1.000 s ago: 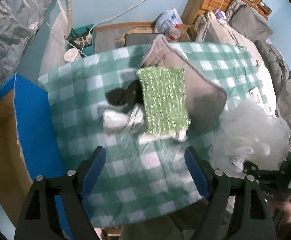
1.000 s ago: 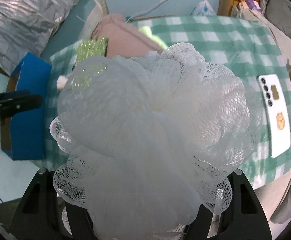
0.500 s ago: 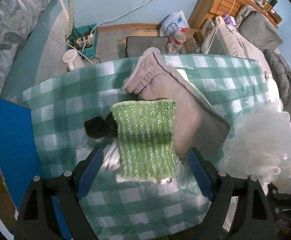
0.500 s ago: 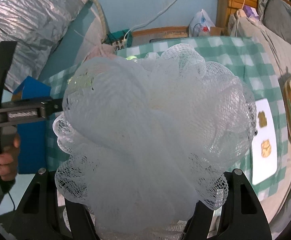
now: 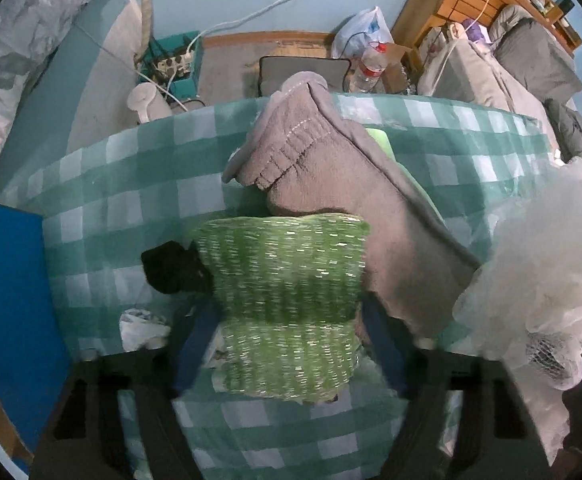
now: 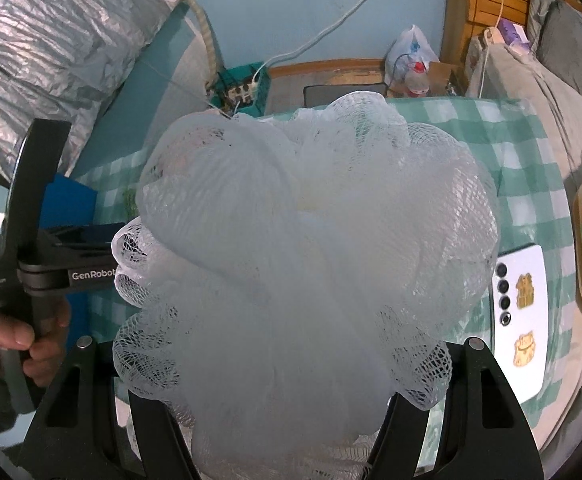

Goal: Organize soft objects
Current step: 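Grasp the green glittery sponge with the left tool while the right tool holds the puff, then lift the sponge and puff and carry both toward the cardboard box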

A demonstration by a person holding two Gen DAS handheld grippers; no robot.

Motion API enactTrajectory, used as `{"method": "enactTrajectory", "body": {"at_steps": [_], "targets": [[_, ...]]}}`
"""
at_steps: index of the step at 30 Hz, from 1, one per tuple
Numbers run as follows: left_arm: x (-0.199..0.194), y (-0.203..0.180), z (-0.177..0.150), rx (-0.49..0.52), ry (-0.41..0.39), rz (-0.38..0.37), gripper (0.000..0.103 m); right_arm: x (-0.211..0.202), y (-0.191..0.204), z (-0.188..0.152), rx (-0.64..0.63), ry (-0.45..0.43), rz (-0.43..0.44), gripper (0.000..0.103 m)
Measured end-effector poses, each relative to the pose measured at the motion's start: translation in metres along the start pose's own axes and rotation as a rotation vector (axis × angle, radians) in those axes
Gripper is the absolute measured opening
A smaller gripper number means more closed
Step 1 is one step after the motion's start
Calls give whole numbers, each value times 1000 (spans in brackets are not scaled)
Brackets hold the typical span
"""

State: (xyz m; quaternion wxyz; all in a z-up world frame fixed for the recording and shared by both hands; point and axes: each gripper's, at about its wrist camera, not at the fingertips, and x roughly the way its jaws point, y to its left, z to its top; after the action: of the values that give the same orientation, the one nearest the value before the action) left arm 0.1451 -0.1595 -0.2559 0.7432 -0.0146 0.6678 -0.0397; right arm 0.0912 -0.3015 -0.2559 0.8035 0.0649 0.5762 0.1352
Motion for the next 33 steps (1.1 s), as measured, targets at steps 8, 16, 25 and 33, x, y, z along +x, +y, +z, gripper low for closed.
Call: {"method": "enactTrajectory", "body": {"at_steps": [8,16,25,33], "targets": [[-9,6,-10,21,-15,-35,22,-1,6,4,-23,1,1,68],[-37,20,-23,-5,-73,-79,21,-5,18,2,-53,-5,1,68],[-67,42,-35,-44,-128,-123,21,-19,35,4,-82,-23,7,68],[-88,56,-53,-52,-162,-124,21,-30,56,7,-113,-34,19,68]]}}
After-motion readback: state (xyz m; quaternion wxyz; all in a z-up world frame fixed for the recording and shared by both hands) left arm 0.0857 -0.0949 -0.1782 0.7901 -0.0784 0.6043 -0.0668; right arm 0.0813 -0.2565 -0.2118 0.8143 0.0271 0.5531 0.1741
